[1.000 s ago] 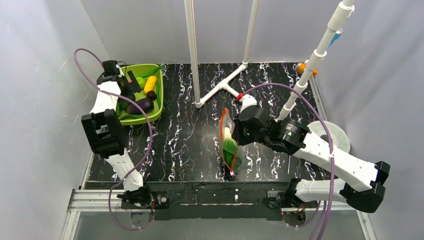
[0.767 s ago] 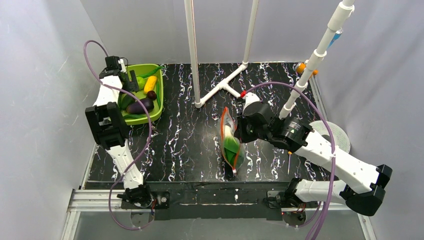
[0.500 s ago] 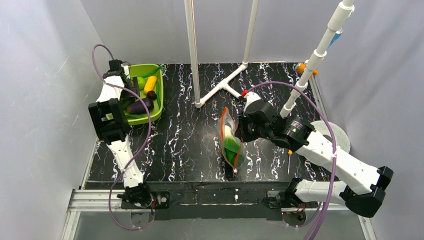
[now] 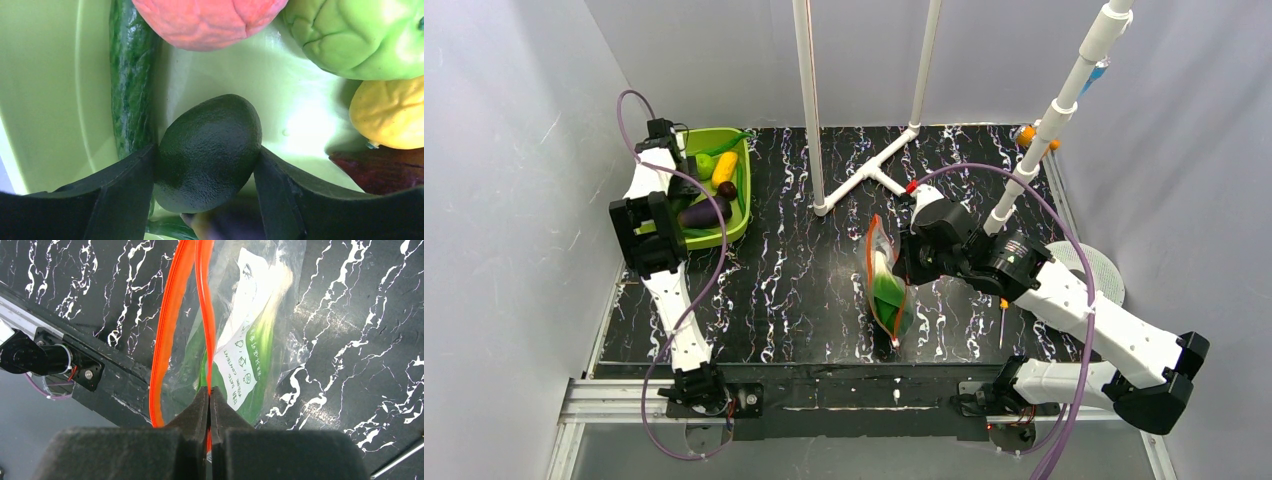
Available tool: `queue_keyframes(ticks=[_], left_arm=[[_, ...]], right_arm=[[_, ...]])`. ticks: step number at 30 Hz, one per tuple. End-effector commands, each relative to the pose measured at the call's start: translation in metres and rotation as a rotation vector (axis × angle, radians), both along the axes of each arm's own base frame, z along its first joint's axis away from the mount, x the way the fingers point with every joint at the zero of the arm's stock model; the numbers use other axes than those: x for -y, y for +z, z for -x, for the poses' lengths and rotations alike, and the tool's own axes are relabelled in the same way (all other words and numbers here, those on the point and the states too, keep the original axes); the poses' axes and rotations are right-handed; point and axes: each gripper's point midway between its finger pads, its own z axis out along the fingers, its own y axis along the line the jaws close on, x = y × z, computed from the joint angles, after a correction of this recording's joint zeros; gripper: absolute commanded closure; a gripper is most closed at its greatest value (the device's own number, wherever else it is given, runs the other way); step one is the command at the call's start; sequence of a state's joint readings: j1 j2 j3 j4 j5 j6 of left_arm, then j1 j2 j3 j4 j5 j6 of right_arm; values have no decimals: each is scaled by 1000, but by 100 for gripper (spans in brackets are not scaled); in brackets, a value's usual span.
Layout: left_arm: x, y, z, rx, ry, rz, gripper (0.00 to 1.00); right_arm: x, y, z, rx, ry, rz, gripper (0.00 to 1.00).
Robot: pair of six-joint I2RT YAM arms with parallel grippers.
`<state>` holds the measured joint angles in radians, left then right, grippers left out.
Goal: Place the food in the zip-top bag and seal the zipper
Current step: Pick up the fake vegetable from the bin, then place the fake vegetable in the zipper food storage bag.
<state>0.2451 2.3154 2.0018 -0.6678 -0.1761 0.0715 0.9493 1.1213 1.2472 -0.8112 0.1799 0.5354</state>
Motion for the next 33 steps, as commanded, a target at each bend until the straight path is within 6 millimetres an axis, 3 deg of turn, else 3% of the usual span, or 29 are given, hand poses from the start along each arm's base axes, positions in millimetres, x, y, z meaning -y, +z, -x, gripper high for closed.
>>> queue_keyframes(ticks=[1, 4, 7, 12, 15, 16, 17, 24, 27, 33], left_arm=[[2, 12, 2, -13, -6, 2, 58], [4, 21, 4, -3, 3, 12, 72], [7, 37, 10, 25, 27, 17, 81], [19, 82, 24, 115, 71, 44, 83], [42, 118, 40, 186, 70, 109, 83], [53, 119, 45, 189, 63, 143, 83], [65, 134, 52, 225, 50, 177, 83], [174, 190, 109, 348, -89, 615, 83], [229, 207, 149, 356, -174, 820, 82], [338, 215, 242, 265, -342, 1158, 83]], right_arm=[[-7, 16, -4, 18, 2, -42, 99], [-9, 17, -4, 12, 4, -47, 99], [-11, 16, -4, 7, 5, -50, 99], [-16, 12, -5, -6, 7, -51, 99], [-14, 8, -10, -3, -10, -29, 99], [-13, 8, -11, 1, -15, -27, 99], [-13, 8, -12, 4, -18, -26, 99], [-16, 10, -16, 14, -27, -38, 99], [-19, 15, -16, 16, -26, -63, 99], [-21, 14, -14, 4, -26, -84, 99]])
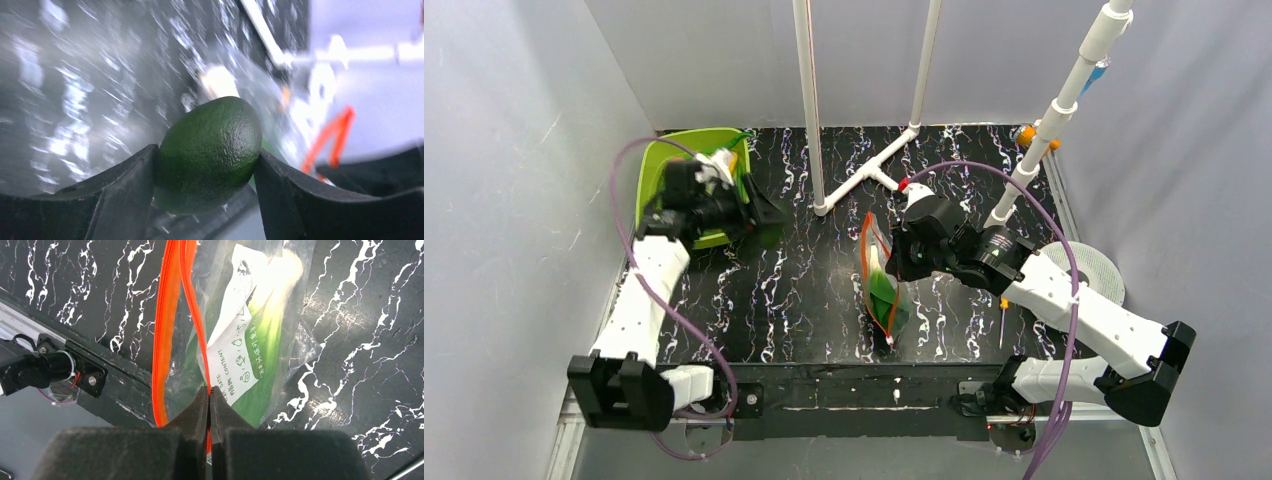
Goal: Place the food in the zip-top bag and seal the zipper
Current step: Place the fake vegetable in the zipper food storage bag.
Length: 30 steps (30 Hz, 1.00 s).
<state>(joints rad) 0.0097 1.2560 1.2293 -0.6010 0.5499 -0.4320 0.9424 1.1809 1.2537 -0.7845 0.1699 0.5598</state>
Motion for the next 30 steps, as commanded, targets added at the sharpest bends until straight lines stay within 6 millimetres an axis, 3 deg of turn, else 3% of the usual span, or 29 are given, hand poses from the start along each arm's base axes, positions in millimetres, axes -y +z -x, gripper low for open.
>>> queue_keyframes(ticks=[1, 3, 7, 10, 13, 16, 20, 25, 30], left_arm=[[94, 26, 75, -61, -193, 352, 85], [117, 43, 99, -10, -204, 481, 84], [143, 73, 126, 63, -236, 611, 81], [170, 82, 148, 80, -335, 613, 80], [197, 78, 163, 80, -420, 615, 80], [211, 69, 161, 62, -431, 611, 81], [211, 58, 148, 57, -366, 564, 80], [200, 30, 138, -6, -277, 406, 79], [200, 16, 131, -29, -235, 384, 73]], right_arm=[[-10, 23, -5, 34, -11, -93, 99], [-10, 22, -4, 28, -11, -97, 99], [-10, 23, -3, 26, -19, -114, 99], [-15, 29, -2, 22, -13, -146, 99], [-21, 39, 0, 17, -2, -193, 99], [-24, 51, 1, 15, -8, -237, 99], [-27, 65, 5, 14, -9, -305, 99], [-26, 69, 10, 6, -5, -331, 99], [-28, 65, 14, -15, 10, -340, 99]])
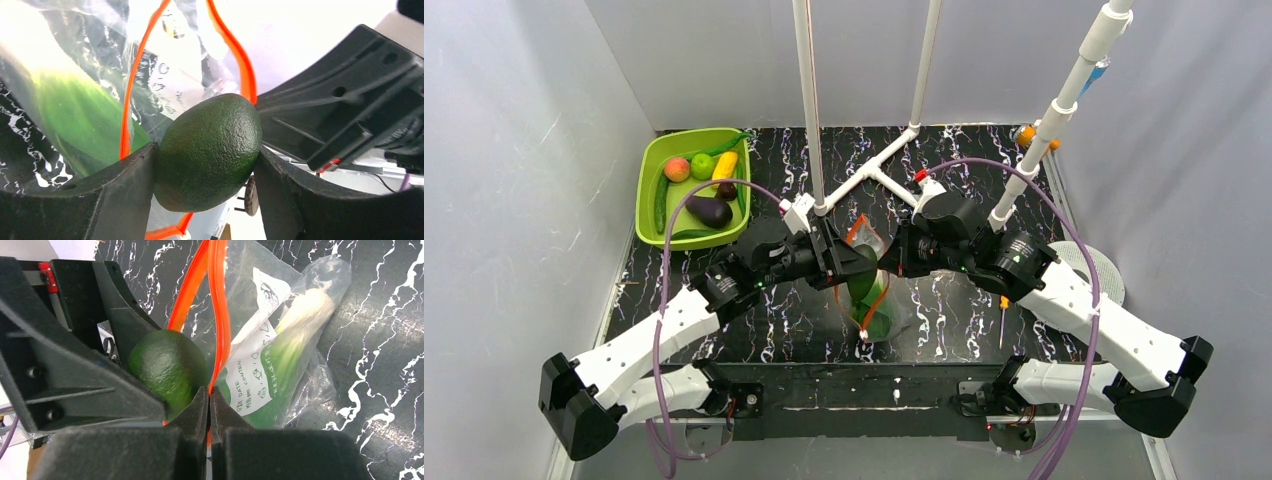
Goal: Place the food in the zip-top bag and seal the zipper
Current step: Place the fake vegetable in the zipper food storage bag.
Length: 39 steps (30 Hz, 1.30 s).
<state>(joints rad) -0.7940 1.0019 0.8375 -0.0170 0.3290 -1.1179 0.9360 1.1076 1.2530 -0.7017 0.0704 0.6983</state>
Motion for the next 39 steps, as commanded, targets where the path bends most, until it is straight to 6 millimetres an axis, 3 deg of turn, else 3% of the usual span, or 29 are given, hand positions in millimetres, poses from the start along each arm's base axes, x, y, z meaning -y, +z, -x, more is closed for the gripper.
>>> queue_keyframes(ticks=[1, 5, 8, 16, 18, 28, 31, 34, 39], left_arm=[[-1, -10, -12, -3, 47, -59, 73], [7, -22, -18, -33, 45, -69, 70], [14, -21, -23, -27, 45, -48, 56], [21, -16, -27, -14, 15, -69, 38], [14, -20, -26, -16, 30, -104, 14], [1, -12, -18, 43, 35, -108, 15], [-9, -3, -16, 103, 39, -123, 16], [-32, 10, -13, 216, 60, -207, 16], [-88, 12, -19, 332, 144, -479, 10]], right_arm=[[-12, 26, 2, 25, 26, -111, 99], [-13, 26, 4, 17, 30, -126, 99], [-14, 26, 4, 17, 33, -131, 99], [-12, 23, 5, 17, 34, -124, 99], [-10, 24, 5, 24, 32, -119, 99], [-5, 21, 4, 36, 22, -94, 99], [-4, 19, 3, 35, 20, -85, 99], [-2, 17, 3, 36, 17, -80, 99], [-1, 12, 3, 30, 16, -69, 99]])
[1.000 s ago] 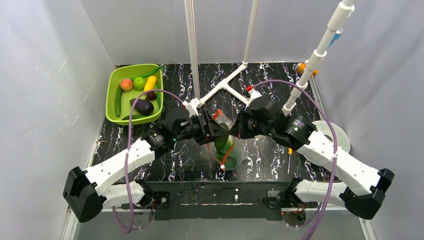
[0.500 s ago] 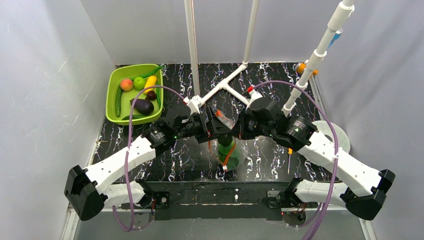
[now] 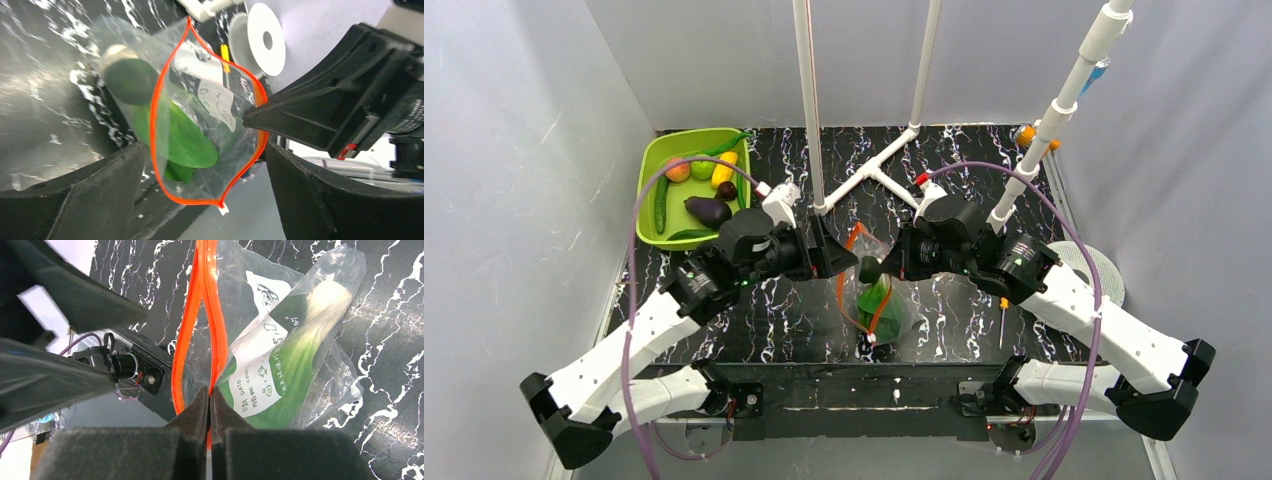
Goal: Place the food in the zip-top bag and seal the zipper
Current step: Place the fake vegetable in the zipper food storage bag, then pick up the fake vegetable from the bin.
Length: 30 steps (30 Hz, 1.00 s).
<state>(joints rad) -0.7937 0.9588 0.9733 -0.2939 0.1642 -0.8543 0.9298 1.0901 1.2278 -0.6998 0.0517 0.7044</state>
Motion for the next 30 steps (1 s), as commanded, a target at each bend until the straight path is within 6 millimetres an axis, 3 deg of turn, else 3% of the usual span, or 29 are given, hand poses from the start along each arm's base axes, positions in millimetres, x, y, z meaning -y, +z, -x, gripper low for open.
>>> queue_keyframes(ticks=[1, 6, 17, 23, 30], left_arm=[[-65, 8, -10, 160, 117, -307, 7], [-125, 15, -22, 266, 230, -590, 2], [-206, 26, -62, 409, 514, -948, 2], [-227, 1, -106, 286, 611, -868, 2], [-249, -37, -180, 114, 670, -826, 2]], right_arm=[[-4, 16, 0, 46, 10, -64, 99], [-3, 11, 0, 39, 8, -54, 99], [-1, 3, 1, 24, 7, -33, 99], [2, -1, 0, 22, 3, -9, 99], [3, -6, 0, 19, 15, 30, 99]])
